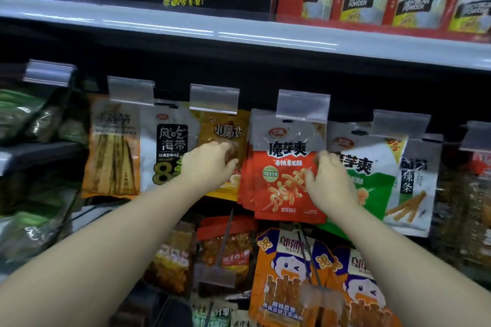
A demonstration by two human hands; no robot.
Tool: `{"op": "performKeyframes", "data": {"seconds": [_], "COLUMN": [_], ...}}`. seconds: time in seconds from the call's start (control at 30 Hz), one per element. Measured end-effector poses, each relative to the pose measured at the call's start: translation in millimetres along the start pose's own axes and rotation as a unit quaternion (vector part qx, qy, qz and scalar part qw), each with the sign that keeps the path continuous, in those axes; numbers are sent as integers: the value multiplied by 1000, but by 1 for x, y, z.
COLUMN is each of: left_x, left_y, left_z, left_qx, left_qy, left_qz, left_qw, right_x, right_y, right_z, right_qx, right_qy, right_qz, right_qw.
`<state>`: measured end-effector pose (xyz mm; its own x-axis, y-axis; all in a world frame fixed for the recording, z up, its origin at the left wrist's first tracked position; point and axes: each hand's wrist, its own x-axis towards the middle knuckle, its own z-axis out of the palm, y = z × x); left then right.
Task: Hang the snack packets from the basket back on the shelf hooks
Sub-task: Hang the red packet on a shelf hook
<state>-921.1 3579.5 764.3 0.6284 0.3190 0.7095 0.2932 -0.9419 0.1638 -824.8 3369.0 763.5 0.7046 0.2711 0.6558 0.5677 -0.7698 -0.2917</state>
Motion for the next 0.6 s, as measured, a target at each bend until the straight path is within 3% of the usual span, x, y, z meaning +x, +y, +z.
{"op": "performKeyframes", "data": {"seconds": [0.23, 0.6], "left_x": [-78, -224], "left_y": [-63, -163], "left_z": [-18, -24], "left_qx": [103, 81], "left_qy": [-86, -168], "left_qz": [81, 170], "left_qw": [988, 968], "right_x": [-83, -248], "right_y": [-56, -127], "right_z": [-1, 39], "right_qx": [-113, -156], "right_qy": [-69, -209], "right_qz": [-79, -42], "right_qw": [988, 965]}}
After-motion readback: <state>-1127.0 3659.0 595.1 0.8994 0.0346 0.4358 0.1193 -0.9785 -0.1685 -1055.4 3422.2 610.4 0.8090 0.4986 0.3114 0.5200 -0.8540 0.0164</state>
